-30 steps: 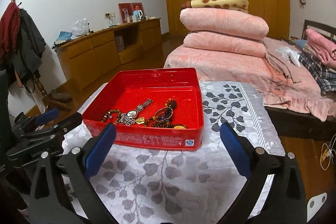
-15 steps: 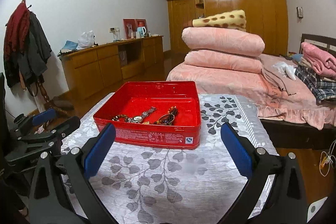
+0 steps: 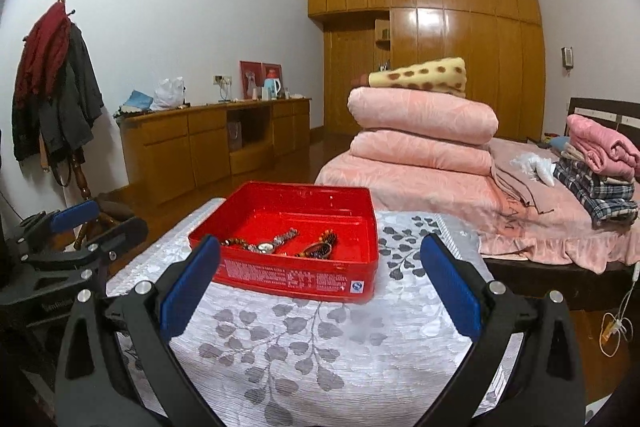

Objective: Organize jewelry

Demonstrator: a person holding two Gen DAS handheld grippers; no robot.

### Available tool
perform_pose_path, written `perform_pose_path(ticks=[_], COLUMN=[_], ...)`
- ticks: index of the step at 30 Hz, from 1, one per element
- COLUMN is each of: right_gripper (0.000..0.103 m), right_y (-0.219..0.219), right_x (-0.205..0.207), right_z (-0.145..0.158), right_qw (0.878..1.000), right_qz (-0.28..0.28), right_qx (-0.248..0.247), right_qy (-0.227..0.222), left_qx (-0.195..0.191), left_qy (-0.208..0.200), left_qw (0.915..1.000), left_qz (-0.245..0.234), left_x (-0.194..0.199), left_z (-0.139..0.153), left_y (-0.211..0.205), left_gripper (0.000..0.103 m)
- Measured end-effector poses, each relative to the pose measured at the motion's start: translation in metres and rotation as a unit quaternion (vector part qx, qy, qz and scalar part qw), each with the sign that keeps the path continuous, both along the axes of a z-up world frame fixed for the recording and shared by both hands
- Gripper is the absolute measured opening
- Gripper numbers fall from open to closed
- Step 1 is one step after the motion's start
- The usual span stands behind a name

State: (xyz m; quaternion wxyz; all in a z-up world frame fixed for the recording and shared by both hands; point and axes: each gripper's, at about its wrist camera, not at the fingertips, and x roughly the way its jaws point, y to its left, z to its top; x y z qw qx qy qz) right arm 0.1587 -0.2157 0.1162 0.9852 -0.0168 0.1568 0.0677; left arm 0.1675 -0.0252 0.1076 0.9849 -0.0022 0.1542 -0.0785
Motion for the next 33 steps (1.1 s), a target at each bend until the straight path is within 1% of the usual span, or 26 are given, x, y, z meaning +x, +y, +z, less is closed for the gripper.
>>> perform_pose_path(ticks=[6,18,33], right_gripper=[0.097,0.097,0.097], right_y=[0.001,0.002,0.0], right_x=[-0.009,-0.021,-0.027], right_z=[0.009,0.02,0.023], right_qw=[1.0,0.999,0.999], right_qz=[0.003,0.009,0.01], right_qx=[0.001,0.007,0.007], right_qy=[-0.013,-0.031,-0.042], left_qx=[0.001,-0.003,-0.002], left_qy=[-0.019,-0.04,-0.046], left_qw=[0.9998,0.9992,0.9989], left_qz=[-0.002,-0.005,-0.003], left_x=[-0.015,-0.031,-0.036], left_z=[0.009,0.023,0.027], left_y=[0.0,0.001,0.001], left_gripper=[0.091,0.091,0.091])
